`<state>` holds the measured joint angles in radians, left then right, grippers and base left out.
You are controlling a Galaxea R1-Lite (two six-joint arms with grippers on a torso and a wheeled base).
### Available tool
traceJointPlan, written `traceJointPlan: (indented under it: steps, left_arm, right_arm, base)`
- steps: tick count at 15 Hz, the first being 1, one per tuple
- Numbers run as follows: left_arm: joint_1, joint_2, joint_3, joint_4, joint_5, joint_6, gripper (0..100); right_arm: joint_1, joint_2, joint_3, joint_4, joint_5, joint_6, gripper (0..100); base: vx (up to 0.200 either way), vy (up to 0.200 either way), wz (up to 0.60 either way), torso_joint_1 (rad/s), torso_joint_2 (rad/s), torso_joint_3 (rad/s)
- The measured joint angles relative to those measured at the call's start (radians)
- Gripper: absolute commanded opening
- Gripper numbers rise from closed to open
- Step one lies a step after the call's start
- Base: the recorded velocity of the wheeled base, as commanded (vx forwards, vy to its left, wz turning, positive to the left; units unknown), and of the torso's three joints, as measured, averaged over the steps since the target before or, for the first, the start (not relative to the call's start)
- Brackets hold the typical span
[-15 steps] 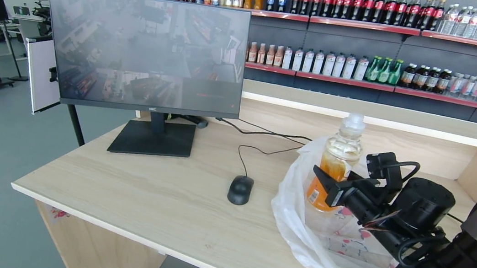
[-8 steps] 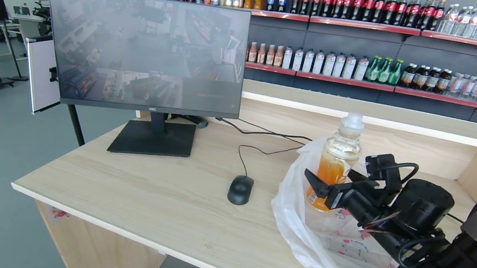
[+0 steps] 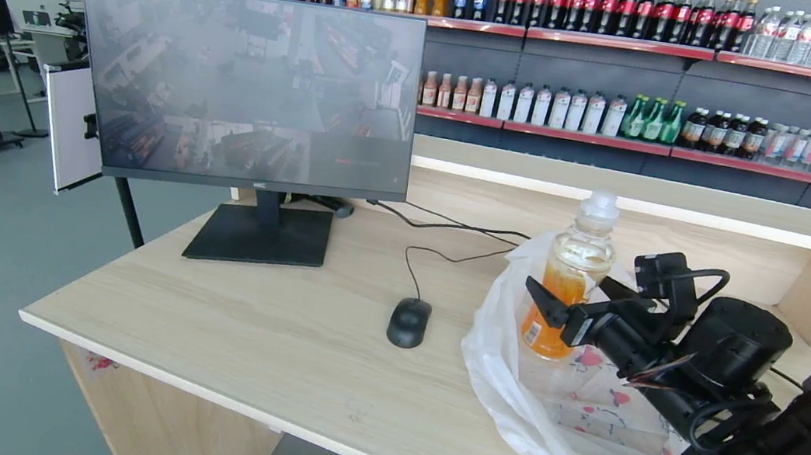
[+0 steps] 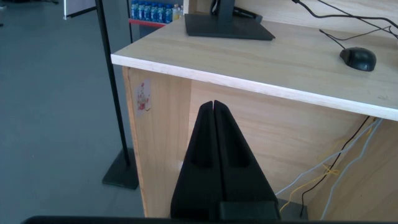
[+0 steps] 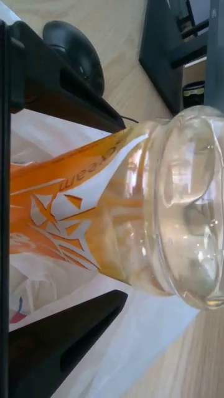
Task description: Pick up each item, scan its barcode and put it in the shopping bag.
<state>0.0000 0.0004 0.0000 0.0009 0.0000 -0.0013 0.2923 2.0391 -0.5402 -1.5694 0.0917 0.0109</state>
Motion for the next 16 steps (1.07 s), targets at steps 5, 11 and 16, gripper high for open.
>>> traceJointPlan:
  steps: [5, 11, 16]
  left_arm:
    - [0.000, 0.000, 0.000, 0.001, 0.000, 0.001, 0]
    - [0.000, 0.000, -0.001, 0.001, 0.000, -0.002, 0]
    - [0.000, 0.000, -0.001, 0.000, 0.000, -0.003, 0]
  right_arm:
    - [-0.020, -0.069, 0.045, 0.000, 0.000, -0.015, 100]
    - [-0.019, -0.131, 0.113, 0.000, 0.000, -0.015, 100]
    - [-0.017, -0.140, 0.125, 0.000, 0.000, -0.017, 100]
  base:
    - [0.000, 0.000, 0.00, 0.000, 0.00, 0.000]
    - [-0.067, 0.000, 0.00, 0.001, 0.00, 0.001]
    - [-0.160, 0.000, 0.00, -0.001, 0.00, 0.000]
